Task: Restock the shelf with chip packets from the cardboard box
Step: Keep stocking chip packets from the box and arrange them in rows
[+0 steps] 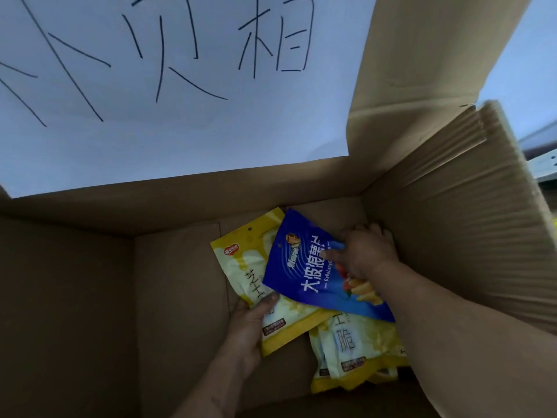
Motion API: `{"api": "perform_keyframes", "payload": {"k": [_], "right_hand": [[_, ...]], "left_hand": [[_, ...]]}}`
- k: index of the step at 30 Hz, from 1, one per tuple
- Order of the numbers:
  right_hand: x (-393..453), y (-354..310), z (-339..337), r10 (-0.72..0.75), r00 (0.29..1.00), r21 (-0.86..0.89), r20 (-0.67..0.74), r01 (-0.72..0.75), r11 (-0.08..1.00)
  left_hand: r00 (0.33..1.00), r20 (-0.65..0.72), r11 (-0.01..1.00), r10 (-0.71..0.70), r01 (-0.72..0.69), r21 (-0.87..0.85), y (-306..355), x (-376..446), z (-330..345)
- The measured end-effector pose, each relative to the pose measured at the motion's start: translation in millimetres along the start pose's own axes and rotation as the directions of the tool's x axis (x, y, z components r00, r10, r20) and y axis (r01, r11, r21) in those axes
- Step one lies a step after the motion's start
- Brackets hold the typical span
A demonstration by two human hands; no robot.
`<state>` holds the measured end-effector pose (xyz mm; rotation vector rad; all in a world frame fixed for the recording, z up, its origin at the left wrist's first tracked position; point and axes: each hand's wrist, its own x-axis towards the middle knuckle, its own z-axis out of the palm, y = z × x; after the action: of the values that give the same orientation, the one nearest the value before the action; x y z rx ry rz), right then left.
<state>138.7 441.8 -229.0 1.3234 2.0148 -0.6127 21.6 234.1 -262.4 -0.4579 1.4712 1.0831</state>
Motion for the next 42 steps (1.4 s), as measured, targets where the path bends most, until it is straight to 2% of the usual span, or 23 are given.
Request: {"api": "perform_keyframes", "payload": {"k": [4, 6, 8, 10, 13, 16, 21, 25, 28, 32, 37, 42], "right_hand": [[-17.6, 2.9, 8.8, 0.086, 0.996, 0.209, -0.004, -0.083, 0.974], [-25.3, 6.6, 17.2, 0.157, 0.988, 0.418, 0.004, -0.144, 0.897], [-32.9, 11.9, 23.4, 0.214, 0.976, 0.649, 0.039, -0.188, 0.738], [-43.0, 16.8, 26.5, 0.234, 0.964, 0.797, 0.122, -0.236, 0.555], [-72.0, 25.0, 23.7, 0.190, 0.954, 0.882, 0.231, -0.288, 0.373], [-119.1, 29.0, 13.4, 0.175, 0.967, 0.954, 0.185, -0.219, 0.203], [-219.9, 31.8, -3.6, 0.267, 0.963, 1.000, 0.030, -0.029, -0.010], [-317.3, 40.0, -29.1, 0.371, 0.920, 0.983, -0.126, 0.166, -0.075], [-407.3, 48.0, -42.7, 0.480, 0.861, 0.934, -0.166, 0.294, -0.205], [-534.5, 58.3, -34.5, 0.622, 0.766, 0.864, -0.162, 0.415, -0.285], [-684.6, 89.2, -13.6, 0.749, 0.647, 0.813, -0.141, 0.507, -0.285], [-817.2, 147.7, 14.8, 0.862, 0.499, 0.761, -0.090, 0.593, -0.264]], "left_hand": [[0.998, 0.039, 0.998, -0.049, 0.048, 0.042, 0.9, -13.1, -10.1], [0.998, 0.039, 0.995, -0.049, 0.045, 0.083, 0.4, -22.0, -15.2], [0.998, 0.048, 0.993, -0.031, 0.025, 0.119, 2.9, -31.0, -19.0], [0.996, 0.084, 0.985, -0.015, 0.001, 0.171, 6.5, -42.2, -21.1], [0.993, 0.121, 0.973, -0.008, -0.020, 0.231, 11.5, -69.7, -27.1], [0.986, 0.168, 0.962, 0.012, -0.056, 0.265, 21.0, -115.0, -33.5], [0.970, 0.238, 0.919, 0.052, -0.140, 0.369, 40.7, -202.1, -45.8], [0.933, 0.350, 0.865, 0.076, -0.237, 0.443, 59.3, -282.1, -47.6], [0.871, 0.487, 0.816, 0.071, -0.331, 0.473, 66.4, -351.4, -44.4], [0.767, 0.642, 0.735, 0.003, -0.437, 0.519, 56.6, -446.1, -52.8], [0.668, 0.742, 0.608, -0.054, -0.568, 0.555, 17.5, -537.8, -55.6], [0.552, 0.816, 0.519, -0.173, -0.653, 0.551, -44.3, -607.1, -24.9]]}}
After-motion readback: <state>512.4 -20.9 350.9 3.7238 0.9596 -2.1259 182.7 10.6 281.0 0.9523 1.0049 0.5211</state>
